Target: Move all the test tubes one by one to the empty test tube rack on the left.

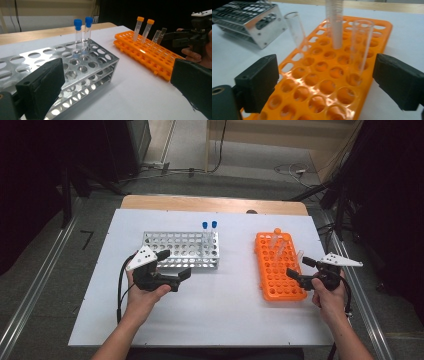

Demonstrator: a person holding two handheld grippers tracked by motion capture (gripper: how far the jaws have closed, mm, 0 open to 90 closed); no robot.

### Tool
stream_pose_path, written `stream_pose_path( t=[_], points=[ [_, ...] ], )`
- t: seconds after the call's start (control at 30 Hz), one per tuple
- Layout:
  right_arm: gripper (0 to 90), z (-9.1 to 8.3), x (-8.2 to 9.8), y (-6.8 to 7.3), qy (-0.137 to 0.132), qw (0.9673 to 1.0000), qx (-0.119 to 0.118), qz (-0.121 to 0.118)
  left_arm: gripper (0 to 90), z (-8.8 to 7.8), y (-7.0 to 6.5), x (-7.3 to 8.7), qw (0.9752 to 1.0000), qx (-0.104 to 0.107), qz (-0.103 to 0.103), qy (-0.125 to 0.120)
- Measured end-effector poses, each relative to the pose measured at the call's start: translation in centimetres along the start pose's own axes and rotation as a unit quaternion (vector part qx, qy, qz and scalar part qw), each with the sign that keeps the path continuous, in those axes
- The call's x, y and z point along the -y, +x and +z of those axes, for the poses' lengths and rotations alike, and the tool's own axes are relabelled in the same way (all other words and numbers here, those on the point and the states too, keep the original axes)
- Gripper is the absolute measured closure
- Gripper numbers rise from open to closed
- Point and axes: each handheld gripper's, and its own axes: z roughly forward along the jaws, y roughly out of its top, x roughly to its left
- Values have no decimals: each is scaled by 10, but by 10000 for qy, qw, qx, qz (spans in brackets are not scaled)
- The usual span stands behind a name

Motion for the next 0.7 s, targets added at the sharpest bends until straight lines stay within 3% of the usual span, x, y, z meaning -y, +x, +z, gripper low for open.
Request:
stream_pose_path(
  t=[0.1, 0.2, 0.27, 0.33, 0.53, 0.63, 0.7],
  points=[
    [250, 3, 1, -6, -93, 9996, 83, 249, 0, -2, 2, 3, 10000, -21, -56, 3],
    [382, 8, 1, -9, -77, 9991, 258, 327, 0, -1, 2, 4, 10000, -30, -73, 23],
    [455, 12, 2, -9, 58, 9986, 422, 313, 0, 0, 2, 4, 10000, -34, -89, 21],
    [505, 16, 5, -10, 131, 9985, 441, 282, 0, 1, 2, 5, 9999, -32, -112, 21],
    [696, 18, 8, -6, 77, 9974, 722, 13, 0, 5, 1, 6, 9999, -40, -102, 89],
    [733, 16, 8, -6, 70, 9963, 853, -99, 0, 5, 0, 6, 9999, -20, -82, 100],
    [735, 13, 8, -8, -4, 9968, 793, -30, 0, 5, -1, 6, 9999, -23, -90, 87]
  ],
)
